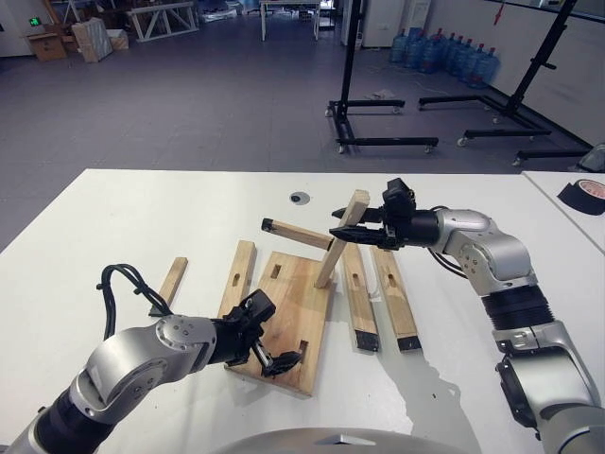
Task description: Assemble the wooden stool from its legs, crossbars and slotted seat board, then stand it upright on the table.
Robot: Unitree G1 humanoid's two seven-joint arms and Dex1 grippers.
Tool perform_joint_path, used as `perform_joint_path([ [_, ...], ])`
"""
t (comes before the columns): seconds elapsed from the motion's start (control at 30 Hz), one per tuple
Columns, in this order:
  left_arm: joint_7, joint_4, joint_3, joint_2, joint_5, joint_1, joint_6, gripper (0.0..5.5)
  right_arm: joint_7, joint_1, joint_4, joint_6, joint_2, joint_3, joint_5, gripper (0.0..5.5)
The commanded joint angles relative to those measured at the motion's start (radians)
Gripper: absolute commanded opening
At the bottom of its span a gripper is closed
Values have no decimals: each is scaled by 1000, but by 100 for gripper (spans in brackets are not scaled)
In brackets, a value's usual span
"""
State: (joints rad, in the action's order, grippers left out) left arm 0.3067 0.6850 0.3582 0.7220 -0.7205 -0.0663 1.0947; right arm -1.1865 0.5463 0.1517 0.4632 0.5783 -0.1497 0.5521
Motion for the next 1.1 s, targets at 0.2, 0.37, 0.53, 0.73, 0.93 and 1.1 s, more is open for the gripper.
perform_joint_path([
  [0.2, 41, -36, -8, -7, 56, 22, 13, 540, 65, -176, -94, 118, -13, -225, -108, 204],
  [0.37, 58, -61, 8, -14, 96, 26, 1, 540, 123, -211, -49, 14, 2, -270, -209, 204],
  [0.53, 27, -102, 51, -70, 156, 24, 1, 540, 153, -166, -34, -1, -14, -264, -193, 246],
  [0.73, 148, -222, 35, 24, 259, 161, -219, 540, 151, -172, -51, -8, -21, -214, -201, 346],
  [0.93, 280, -349, -26, 89, 335, 303, -482, 540, 185, -238, -176, -5, -13, -122, -175, 410],
  [1.1, 316, -428, -30, 51, 366, 330, -583, 540, 229, -242, -378, 38, -16, 61, -35, 410],
])
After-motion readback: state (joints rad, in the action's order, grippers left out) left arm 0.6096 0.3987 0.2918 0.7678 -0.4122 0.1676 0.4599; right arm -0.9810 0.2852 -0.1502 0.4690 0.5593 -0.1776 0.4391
